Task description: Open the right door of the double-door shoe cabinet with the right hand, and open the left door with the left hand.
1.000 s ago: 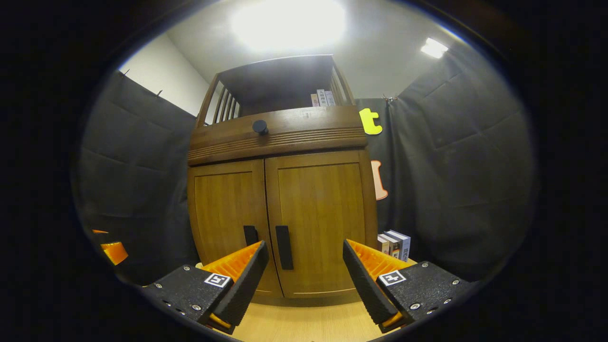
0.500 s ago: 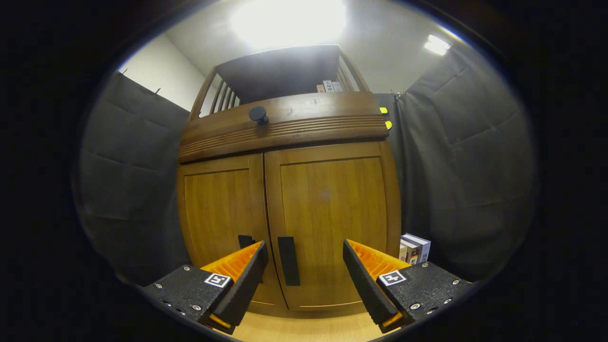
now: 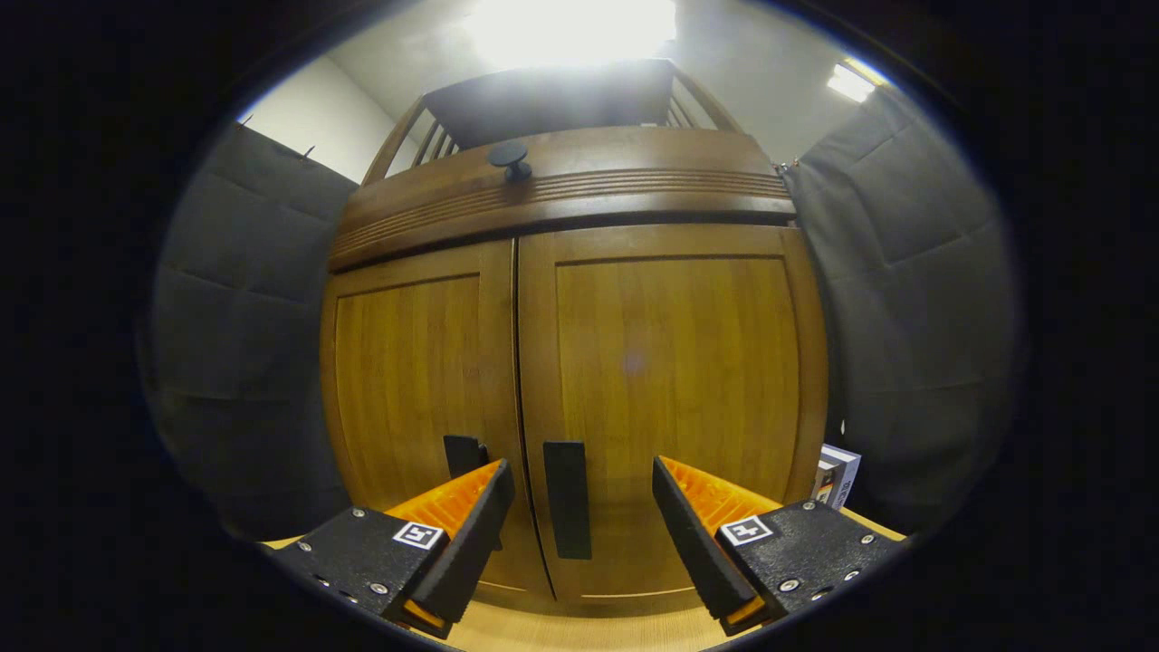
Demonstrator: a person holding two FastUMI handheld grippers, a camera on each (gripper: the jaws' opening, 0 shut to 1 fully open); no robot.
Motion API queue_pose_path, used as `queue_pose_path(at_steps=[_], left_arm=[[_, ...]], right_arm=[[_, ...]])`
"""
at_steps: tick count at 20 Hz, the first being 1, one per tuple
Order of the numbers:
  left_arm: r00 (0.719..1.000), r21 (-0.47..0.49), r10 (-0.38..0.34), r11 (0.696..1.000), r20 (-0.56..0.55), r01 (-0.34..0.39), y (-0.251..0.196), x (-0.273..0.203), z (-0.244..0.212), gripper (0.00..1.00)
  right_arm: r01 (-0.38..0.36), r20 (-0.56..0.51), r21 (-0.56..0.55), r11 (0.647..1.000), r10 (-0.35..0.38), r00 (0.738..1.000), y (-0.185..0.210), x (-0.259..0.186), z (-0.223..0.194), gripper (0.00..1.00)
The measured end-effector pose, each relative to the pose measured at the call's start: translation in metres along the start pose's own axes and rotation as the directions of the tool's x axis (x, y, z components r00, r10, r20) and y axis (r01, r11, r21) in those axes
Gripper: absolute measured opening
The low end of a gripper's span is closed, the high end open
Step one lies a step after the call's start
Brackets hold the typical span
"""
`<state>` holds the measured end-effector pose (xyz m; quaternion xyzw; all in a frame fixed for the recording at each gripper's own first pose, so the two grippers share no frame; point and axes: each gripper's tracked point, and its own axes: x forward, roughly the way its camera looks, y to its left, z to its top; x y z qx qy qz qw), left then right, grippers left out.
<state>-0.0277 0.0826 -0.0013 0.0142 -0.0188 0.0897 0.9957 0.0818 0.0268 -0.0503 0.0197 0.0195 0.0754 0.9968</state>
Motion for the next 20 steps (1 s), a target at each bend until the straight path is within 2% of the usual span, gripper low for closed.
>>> queue_pose_path(at_steps=[5,7,10,11,14,15,16,17,20], left_arm=[[1.0,-0.004,0.027,1.0,-0.009,-0.027,0.005,-0.002,-0.003,0.94],[0.999,-0.003,0.037,0.999,-0.009,-0.037,0.005,-0.003,-0.001,0.94],[0.999,-0.002,0.051,0.999,-0.013,-0.051,0.007,-0.002,-0.002,0.85],[0.998,-0.003,0.056,0.998,-0.016,-0.056,0.008,-0.003,-0.002,0.88],[0.998,-0.008,0.061,0.998,-0.028,-0.061,0.009,-0.004,-0.002,0.88],[0.998,-0.007,0.061,0.998,-0.034,-0.061,0.01,-0.005,-0.003,0.94],[0.998,-0.008,0.058,0.998,-0.04,-0.059,0.01,-0.006,-0.003,0.88],[0.998,-0.009,0.055,0.998,-0.041,-0.055,0.011,-0.007,-0.003,0.88],[0.998,-0.001,0.046,0.999,-0.043,-0.046,0.011,-0.008,-0.002,0.88]], right_arm=[[0.0,-0.051,-0.005,1.0,-0.001,0.999,0.008,0.026,-0.021,0.9],[0.005,-0.064,-0.012,1.0,-0.006,0.998,0.011,0.03,-0.026,0.85],[0.006,-0.086,-0.021,1.0,-0.008,0.996,0.011,0.041,-0.038,0.72],[0.007,-0.096,-0.024,1.0,-0.009,0.995,0.011,0.042,-0.043,0.68],[0.003,-0.129,-0.008,1.0,-0.004,0.992,0.017,0.051,-0.051,0.51],[-0.005,-0.149,0.012,1.0,0.006,0.989,0.018,0.054,-0.056,0.49],[-0.012,-0.161,0.037,0.999,0.018,0.987,0.019,0.056,-0.058,0.46],[-0.002,-0.164,0.054,0.999,0.011,0.986,0.017,0.059,-0.059,0.47],[0.015,-0.175,0.059,0.998,-0.005,0.985,0.014,0.056,-0.058,0.31]])
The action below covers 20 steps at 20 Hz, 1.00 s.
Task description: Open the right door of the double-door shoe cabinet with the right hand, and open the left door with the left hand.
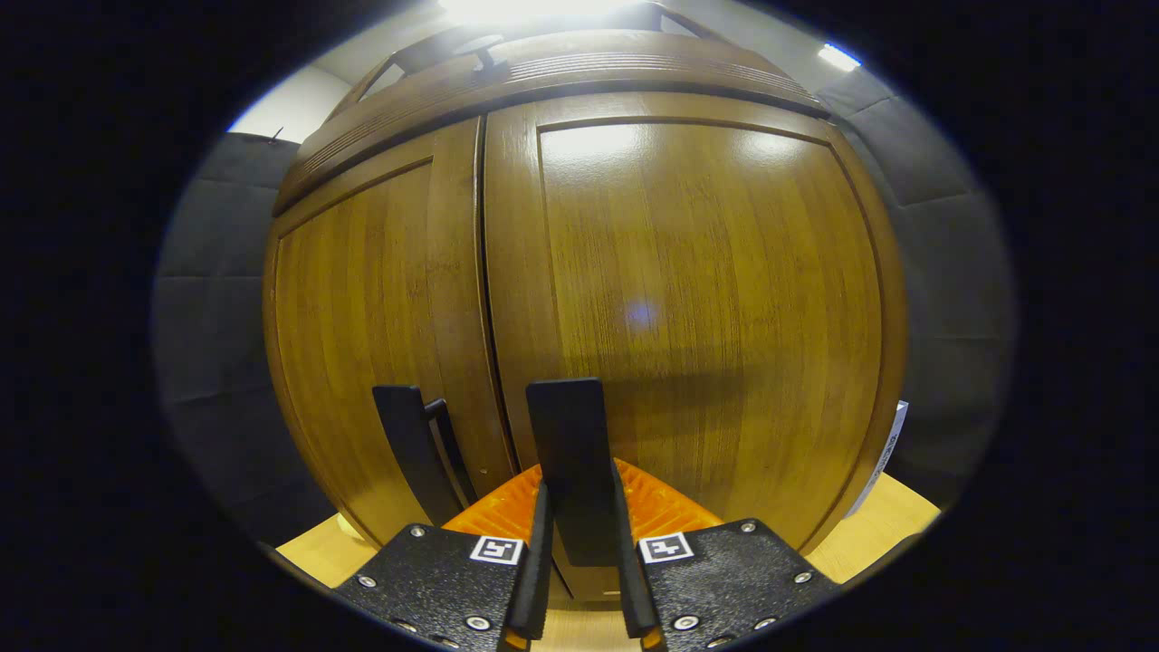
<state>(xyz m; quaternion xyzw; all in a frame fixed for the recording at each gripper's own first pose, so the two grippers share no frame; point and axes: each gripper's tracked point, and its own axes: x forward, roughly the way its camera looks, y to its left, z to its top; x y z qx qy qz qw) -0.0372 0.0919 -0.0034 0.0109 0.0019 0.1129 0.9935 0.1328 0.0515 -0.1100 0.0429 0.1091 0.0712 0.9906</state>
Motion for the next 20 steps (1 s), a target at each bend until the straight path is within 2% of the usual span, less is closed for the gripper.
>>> queue_pose_path(at_steps=[3,7,9,19,20], left_arm=[[1.0,0.001,-0.008,1.0,0.003,0.008,0.0,-0.002,0.001,0.88],[1.0,0.007,-0.02,1.0,0.017,0.02,0.0,-0.003,0.001,0.88],[0.999,0.007,-0.03,1.0,0.023,0.03,-0.001,-0.003,0.001,0.94],[0.991,0.026,-0.117,0.993,0.059,0.116,-0.01,-0.015,0.012,0.94],[0.99,0.03,-0.124,0.992,0.061,0.122,-0.011,-0.016,0.014,0.88]], right_arm=[[-0.006,-0.005,-0.012,1.0,0.006,1.0,-0.001,-0.001,0.001,0.25],[-0.027,-0.005,-0.014,1.0,0.027,1.0,0.001,-0.004,0.004,0.25],[-0.033,0.0,-0.014,0.999,0.033,0.999,0.001,-0.004,0.006,0.25],[-0.063,0.024,-0.009,0.998,0.064,0.998,0.001,-0.002,0.006,0.25],[-0.067,0.022,-0.009,0.998,0.067,0.997,0.001,-0.002,0.006,0.25]])
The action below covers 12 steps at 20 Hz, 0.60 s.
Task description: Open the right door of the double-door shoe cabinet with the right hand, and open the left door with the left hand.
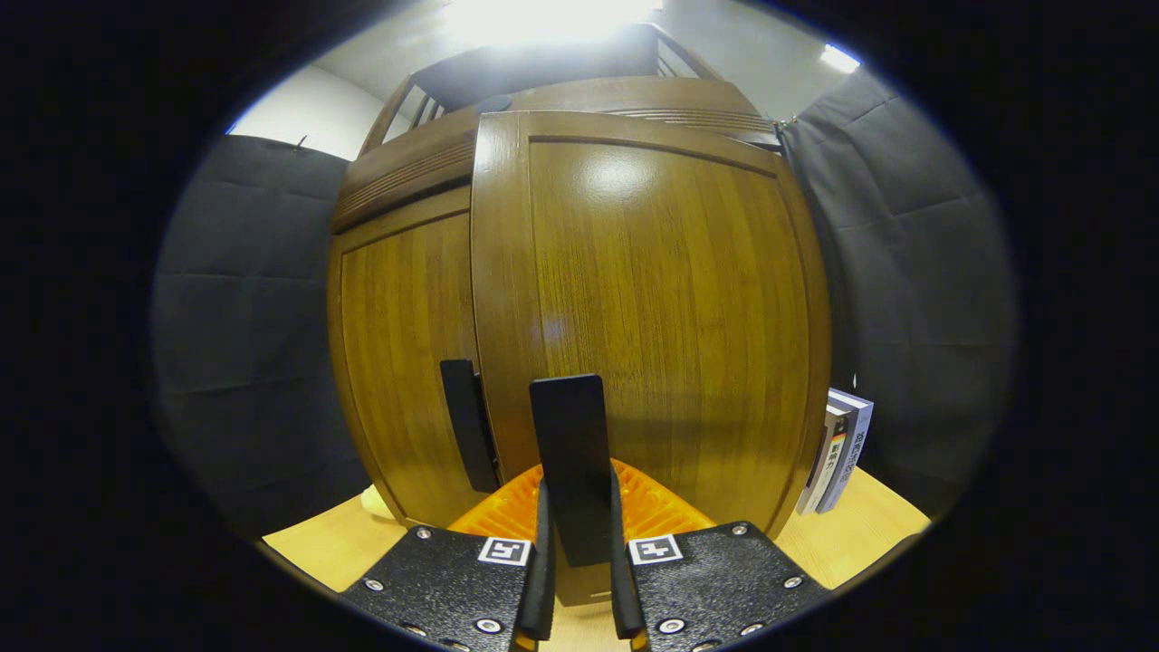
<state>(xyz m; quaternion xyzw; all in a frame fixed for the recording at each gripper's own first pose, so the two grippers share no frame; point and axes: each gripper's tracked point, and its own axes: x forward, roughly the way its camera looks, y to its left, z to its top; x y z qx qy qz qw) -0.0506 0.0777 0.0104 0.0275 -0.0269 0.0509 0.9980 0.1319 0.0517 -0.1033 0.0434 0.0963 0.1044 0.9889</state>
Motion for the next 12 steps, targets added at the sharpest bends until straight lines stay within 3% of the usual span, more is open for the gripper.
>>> queue_pose_path(at_steps=[12], left_arm=[[0.996,-0.018,-0.087,0.996,0.009,0.087,-0.0084,-0.0042,0.0006,0.94]], right_arm=[[0.021,0.001,0.004,1.0,-0.021,1.0,-0.0017,0.003,0.002,0.25]])
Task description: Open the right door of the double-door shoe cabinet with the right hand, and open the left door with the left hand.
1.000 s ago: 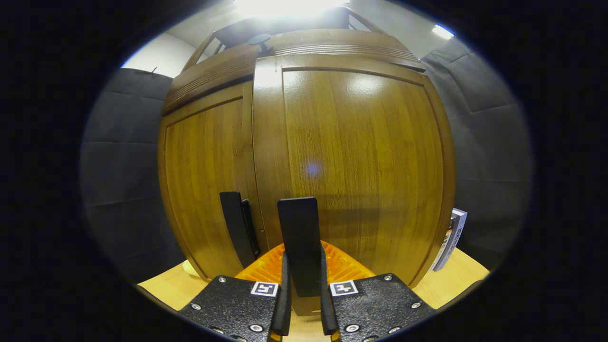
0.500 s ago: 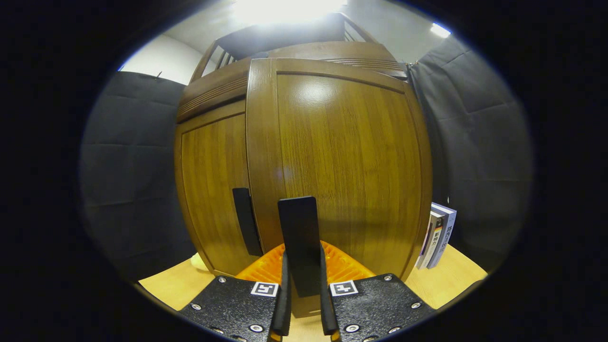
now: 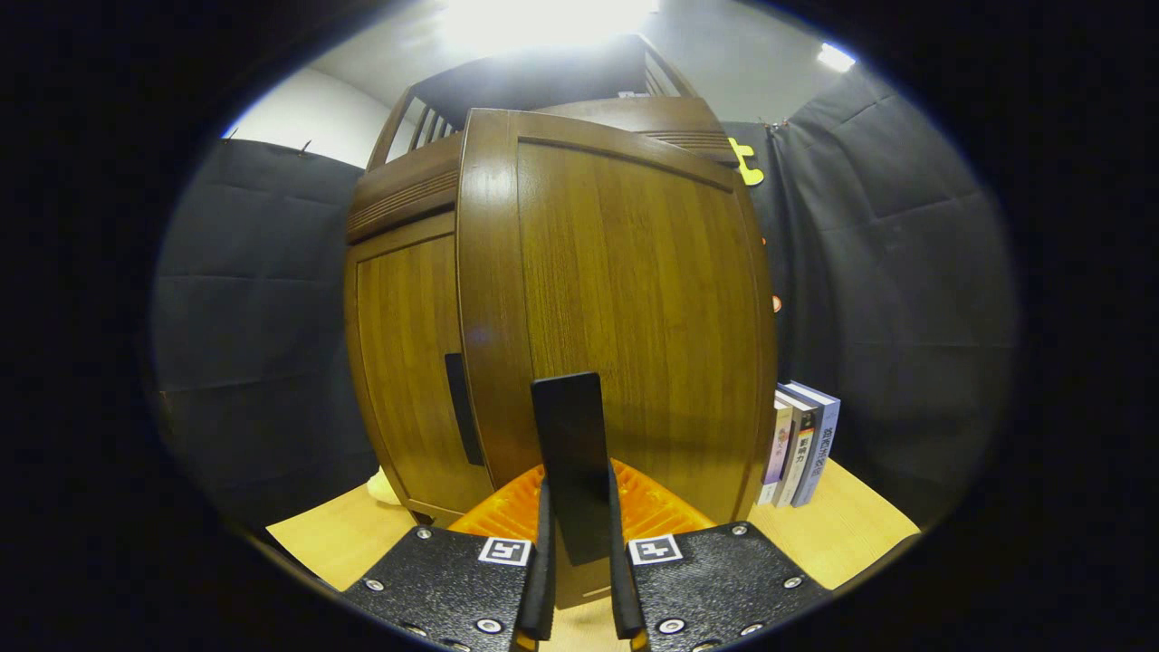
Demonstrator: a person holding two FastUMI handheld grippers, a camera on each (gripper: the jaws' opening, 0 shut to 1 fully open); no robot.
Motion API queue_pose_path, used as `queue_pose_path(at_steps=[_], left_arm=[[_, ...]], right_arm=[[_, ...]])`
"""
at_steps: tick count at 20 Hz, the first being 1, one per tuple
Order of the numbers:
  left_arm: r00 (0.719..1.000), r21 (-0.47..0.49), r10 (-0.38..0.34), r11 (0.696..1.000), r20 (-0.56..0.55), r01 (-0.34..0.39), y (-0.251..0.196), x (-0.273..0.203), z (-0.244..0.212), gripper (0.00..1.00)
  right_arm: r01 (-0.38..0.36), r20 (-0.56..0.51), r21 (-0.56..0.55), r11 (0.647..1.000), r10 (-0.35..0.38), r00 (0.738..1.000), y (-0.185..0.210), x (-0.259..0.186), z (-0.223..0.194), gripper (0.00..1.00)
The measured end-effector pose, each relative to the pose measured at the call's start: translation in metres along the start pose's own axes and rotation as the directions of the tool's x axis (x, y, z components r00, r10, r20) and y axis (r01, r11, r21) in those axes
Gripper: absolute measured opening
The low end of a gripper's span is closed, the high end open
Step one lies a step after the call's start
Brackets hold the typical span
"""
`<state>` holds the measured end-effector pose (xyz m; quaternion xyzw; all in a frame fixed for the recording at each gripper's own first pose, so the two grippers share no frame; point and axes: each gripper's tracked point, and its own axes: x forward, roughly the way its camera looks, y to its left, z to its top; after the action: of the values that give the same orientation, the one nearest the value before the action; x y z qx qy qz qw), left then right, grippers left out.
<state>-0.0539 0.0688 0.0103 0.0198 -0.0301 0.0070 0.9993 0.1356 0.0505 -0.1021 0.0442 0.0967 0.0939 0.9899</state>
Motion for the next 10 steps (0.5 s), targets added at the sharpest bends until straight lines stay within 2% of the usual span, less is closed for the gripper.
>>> queue_pose_path(at_steps=[10], left_arm=[[0.995,-0.041,-0.099,0.994,-0.004,0.099,-0.0093,-0.005,-0.0008,0.94]], right_arm=[[0.076,-0.001,0.034,0.997,-0.076,0.997,-0.005,-0.0017,-0.0007,0.25]])
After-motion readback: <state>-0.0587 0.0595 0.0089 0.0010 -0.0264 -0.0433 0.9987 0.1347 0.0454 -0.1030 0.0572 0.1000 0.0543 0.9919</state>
